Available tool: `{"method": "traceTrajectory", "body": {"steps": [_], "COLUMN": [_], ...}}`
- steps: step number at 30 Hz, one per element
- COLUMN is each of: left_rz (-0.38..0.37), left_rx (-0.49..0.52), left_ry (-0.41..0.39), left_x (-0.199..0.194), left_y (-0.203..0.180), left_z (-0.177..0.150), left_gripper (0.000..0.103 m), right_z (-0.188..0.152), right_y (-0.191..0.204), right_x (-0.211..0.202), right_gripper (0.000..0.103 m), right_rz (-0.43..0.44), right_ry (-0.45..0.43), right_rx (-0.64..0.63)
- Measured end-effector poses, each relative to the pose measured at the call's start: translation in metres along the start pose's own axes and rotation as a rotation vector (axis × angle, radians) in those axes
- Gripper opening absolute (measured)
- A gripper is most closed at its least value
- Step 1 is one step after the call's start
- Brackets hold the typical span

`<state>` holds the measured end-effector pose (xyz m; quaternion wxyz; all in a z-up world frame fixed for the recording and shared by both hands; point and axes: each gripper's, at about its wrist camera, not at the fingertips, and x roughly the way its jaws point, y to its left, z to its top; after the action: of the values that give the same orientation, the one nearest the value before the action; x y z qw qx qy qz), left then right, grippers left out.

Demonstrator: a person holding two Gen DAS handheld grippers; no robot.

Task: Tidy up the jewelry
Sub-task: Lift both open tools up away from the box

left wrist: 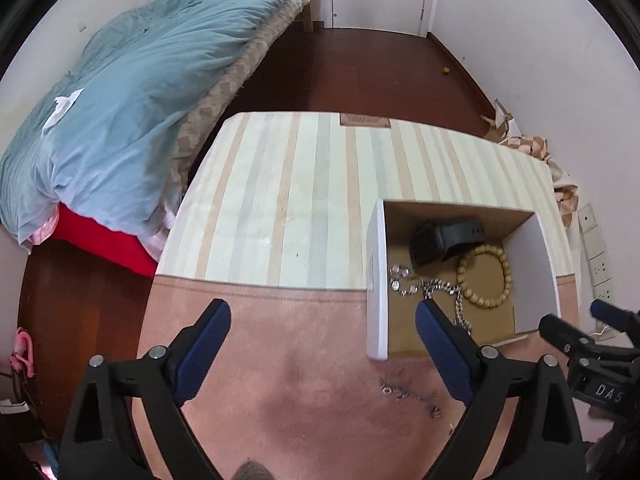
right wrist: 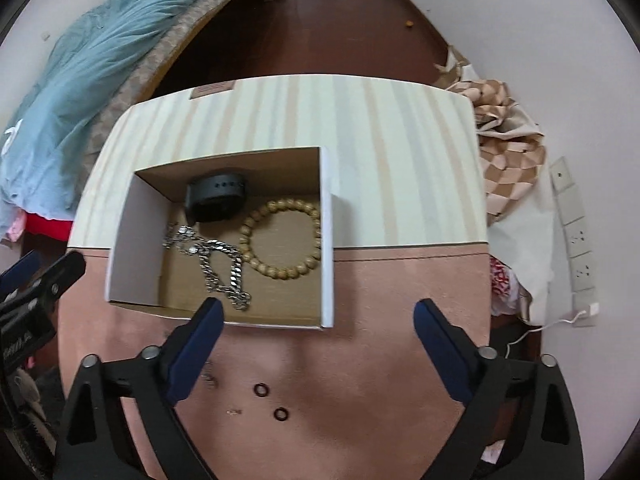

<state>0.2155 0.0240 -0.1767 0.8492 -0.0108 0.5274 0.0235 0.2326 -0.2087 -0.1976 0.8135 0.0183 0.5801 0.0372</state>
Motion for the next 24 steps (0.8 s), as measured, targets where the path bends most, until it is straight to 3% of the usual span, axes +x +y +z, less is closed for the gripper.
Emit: {"method": "traceTrajectory", "body": {"steps": [5,14,24], "left_rz": [0.004,-0.007,0.013], "left_rx": [0.029,0.033,0.037], "left_ry": [-0.008,-0.068,-0.143], "left_x": [-0.002,-0.038,-0.091], "left_y": [-0.009,-0.017,-0.016], "left_z": [-0.006,-0.011,-0.028], "left_gripper": [0.102,0.102,0.102], "right_z": [-0.005,-0.017,-0.044], "right_y": [0.001,0.008,0.015], "right_x": [-0.009,-0.041,-0.108], "right_gripper": [0.100,0.100,0.100], "right_rz": [-0.062,-0.050,-0.054], "right_ry": [-0.051,-0.113,-0.238], "right_rx": [-0.010,-0.013,-0.016]}}
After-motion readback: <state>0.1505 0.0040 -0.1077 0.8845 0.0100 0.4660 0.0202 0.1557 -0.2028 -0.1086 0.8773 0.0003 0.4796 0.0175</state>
